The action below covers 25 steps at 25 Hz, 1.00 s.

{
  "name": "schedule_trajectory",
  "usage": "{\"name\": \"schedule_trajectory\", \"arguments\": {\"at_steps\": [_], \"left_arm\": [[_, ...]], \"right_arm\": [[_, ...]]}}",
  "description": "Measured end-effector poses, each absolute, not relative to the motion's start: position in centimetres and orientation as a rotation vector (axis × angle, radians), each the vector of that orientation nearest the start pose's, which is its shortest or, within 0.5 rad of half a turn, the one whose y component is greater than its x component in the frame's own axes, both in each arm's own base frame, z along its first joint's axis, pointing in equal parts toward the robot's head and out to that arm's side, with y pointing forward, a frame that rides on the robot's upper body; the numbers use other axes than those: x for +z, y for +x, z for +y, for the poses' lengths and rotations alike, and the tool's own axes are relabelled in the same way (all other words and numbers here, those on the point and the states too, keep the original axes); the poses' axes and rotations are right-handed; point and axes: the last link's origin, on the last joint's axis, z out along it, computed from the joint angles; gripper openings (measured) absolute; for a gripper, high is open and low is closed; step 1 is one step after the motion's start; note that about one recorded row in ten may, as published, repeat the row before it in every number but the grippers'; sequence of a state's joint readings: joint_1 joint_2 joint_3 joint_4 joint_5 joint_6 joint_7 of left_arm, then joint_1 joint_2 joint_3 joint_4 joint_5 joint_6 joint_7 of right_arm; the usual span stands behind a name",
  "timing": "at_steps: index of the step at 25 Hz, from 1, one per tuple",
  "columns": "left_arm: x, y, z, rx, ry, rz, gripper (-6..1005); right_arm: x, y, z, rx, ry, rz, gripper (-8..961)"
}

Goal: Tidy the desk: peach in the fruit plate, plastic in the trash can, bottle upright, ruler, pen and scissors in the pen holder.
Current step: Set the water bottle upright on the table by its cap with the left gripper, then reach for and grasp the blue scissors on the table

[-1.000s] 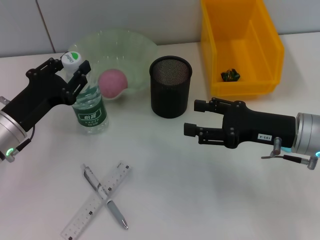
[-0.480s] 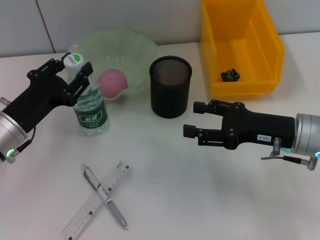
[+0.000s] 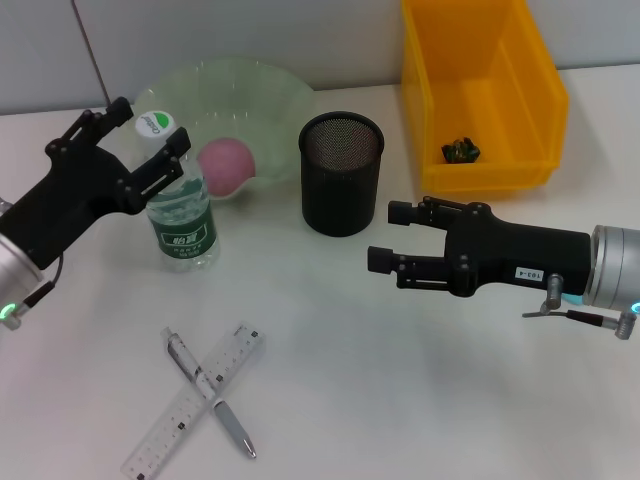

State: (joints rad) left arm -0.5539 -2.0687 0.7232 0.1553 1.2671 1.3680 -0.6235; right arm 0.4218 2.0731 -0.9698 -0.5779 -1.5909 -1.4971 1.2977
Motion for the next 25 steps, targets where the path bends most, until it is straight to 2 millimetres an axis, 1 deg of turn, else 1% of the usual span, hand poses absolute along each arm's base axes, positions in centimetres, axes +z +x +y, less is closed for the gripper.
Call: {"name": "schedule_trajectory", "arguments": {"at_steps": [3, 7, 10, 11, 13, 14, 16, 17, 18, 19, 21, 22, 23, 24, 25], "left_arm": [[-1.2, -27.0, 34.1, -1.012, -2.127, -0.355, 815], [-0.3, -27.0, 33.0, -1.050, -2.198, -0.355, 815], [0.7, -27.2, 31.8, -1.091, -2.246, -0.387, 815], [1.4, -27.4, 31.0, -1.104, -2.272, -0.405, 815], [1.7, -27.6, 30.6, -1.105, -2.290, -0.412, 815], [2.3, -27.7, 30.1, -1.104, -2.330, -0.425, 815], [2.7, -27.8, 29.6, -1.104, -2.372, -0.441, 815], [3.2, -27.9, 29.1, -1.110, -2.429, -0.482, 815], [3.2, -27.9, 29.1, -1.110, -2.429, -0.482, 815], [3.4, -27.9, 28.7, -1.107, -2.500, -0.531, 815], [3.3, -27.9, 28.6, -1.101, -2.531, -0.548, 815], [3.2, -27.8, 28.3, -1.071, -2.621, -0.592, 815], [3.2, -27.8, 28.3, -1.071, -2.621, -0.592, 815], [2.9, -27.5, 28.3, -1.037, -2.692, -0.621, 815], [2.9, -27.5, 28.3, -1.037, -2.692, -0.621, 815]], "right_arm": [[-1.7, 25.8, 31.2, 0.955, -2.619, 0.647, 805], [-1.7, 25.9, 31.3, 0.949, -2.611, 0.647, 805], [-1.7, 26.0, 31.4, 0.937, -2.602, 0.645, 805], [-1.7, 26.1, 31.6, 0.930, -2.591, 0.647, 805], [-1.7, 26.1, 31.7, 0.925, -2.585, 0.649, 805], [-1.7, 26.1, 31.8, 0.923, -2.582, 0.651, 805], [-1.8, 26.0, 32.0, 0.921, -2.581, 0.653, 805], [-1.8, 26.0, 32.0, 0.922, -2.581, 0.655, 805], [-1.8, 26.0, 32.0, 0.923, -2.581, 0.656, 805], [-1.8, 26.0, 32.0, 0.923, -2.582, 0.656, 805], [-1.8, 26.1, 31.9, 0.923, -2.584, 0.659, 805], [-1.7, 26.2, 31.8, 0.922, -2.584, 0.662, 805], [-1.7, 26.3, 31.7, 0.921, -2.583, 0.666, 805], [-1.6, 26.4, 31.7, 0.917, -2.583, 0.670, 805], [-1.6, 26.4, 31.7, 0.917, -2.583, 0.670, 805]]}}
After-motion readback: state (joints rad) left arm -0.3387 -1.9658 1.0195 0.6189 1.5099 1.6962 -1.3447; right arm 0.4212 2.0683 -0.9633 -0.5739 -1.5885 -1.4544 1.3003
